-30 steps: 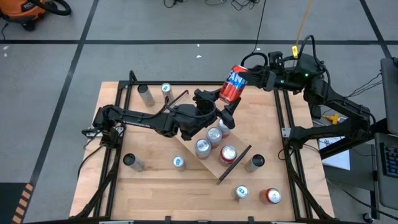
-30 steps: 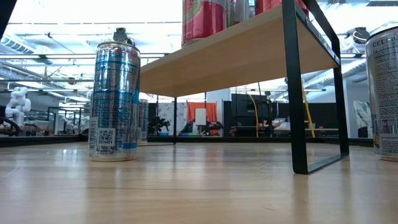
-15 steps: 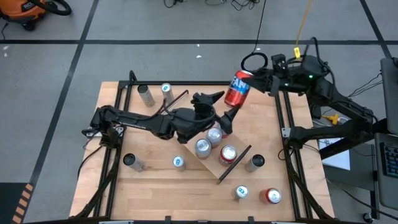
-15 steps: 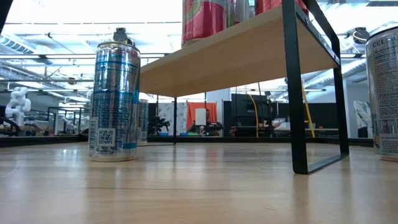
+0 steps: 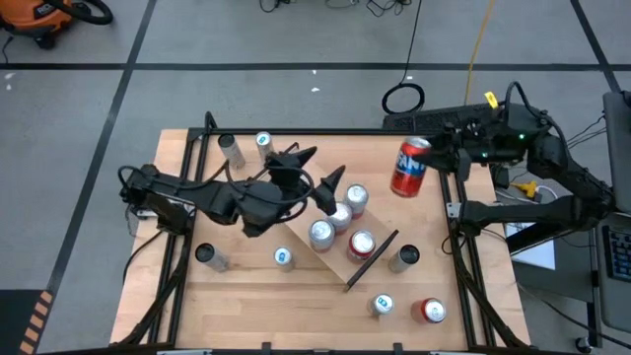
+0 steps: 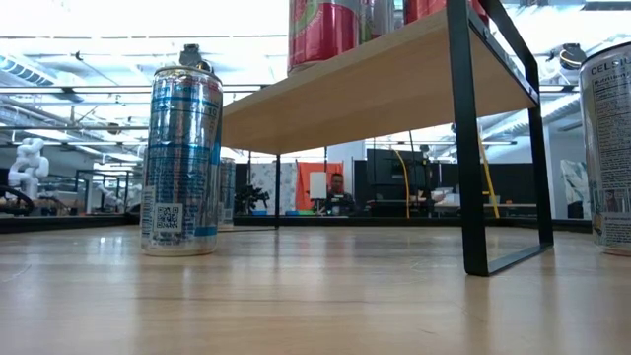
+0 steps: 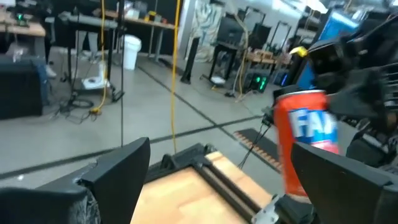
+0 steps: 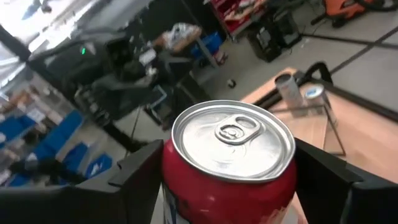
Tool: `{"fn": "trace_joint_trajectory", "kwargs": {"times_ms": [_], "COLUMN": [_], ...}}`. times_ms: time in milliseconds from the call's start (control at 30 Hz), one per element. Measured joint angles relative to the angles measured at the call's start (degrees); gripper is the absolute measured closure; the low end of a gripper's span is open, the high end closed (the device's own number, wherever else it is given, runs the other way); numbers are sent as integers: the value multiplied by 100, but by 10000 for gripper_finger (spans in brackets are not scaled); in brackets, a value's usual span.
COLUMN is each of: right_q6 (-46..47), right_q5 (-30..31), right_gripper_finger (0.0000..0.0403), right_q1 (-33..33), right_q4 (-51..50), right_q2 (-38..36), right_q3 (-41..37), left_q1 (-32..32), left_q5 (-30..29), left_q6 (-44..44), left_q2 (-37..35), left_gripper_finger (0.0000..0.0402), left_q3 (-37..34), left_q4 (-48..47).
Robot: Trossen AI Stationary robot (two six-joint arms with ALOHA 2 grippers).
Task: Place canned beverage on shelf
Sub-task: Put the top red soda can on the shelf aligned with the other red soda can
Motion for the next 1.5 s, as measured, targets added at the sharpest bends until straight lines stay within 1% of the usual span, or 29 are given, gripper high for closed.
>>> {"fn": "trace_joint_trajectory", "kwargs": {"times_ms": [100, 233, 300, 433, 567, 733, 900, 1000, 1133, 1300, 1500], "right_q6": [-78, -224, -168, 136, 73, -155, -196, -276, -404, -285, 77], "right_q5": [111, 317, 441, 506, 988, 1922, 2801, 3409, 4034, 4916, 5320], "right_gripper_finger": [126, 126, 126, 126, 126, 126, 126, 126, 126, 126, 126], "right_q1": [267, 662, 865, 1283, 1714, 2251, 2780, 3127, 3576, 3978, 4270], "right_q4": [-229, -243, -35, 729, 989, 1155, 1576, 1623, 1587, 1582, 1461], "right_q2": [-148, -418, -541, -651, -658, -646, -572, -417, -180, 50, 348], "right_q3": [-36, -497, -889, -1758, -2328, -2770, -2845, -2850, -2855, -2855, -2855], "left_q1": [-53, -98, -100, -99, -96, -137, -140, -122, -122, -122, -122], "left_q5": [-63, -100, -100, -102, -154, -156, -156, -156, -156, -156, -154], "left_q6": [-268, -342, -344, -344, -342, -343, -342, -342, -342, -342, -340], "left_q2": [-49, -62, -60, -60, -60, -58, -58, -58, -56, -56, -56], "left_gripper_finger": [12, 12, 12, 12, 13, 13, 13, 13, 13, 13, 13], "left_q3": [0, 0, 0, -2, -2, -2, -2, -2, -2, -2, -4], "left_q4": [-322, -400, -416, -416, -426, -433, -464, -503, -583, -590, -621]}}
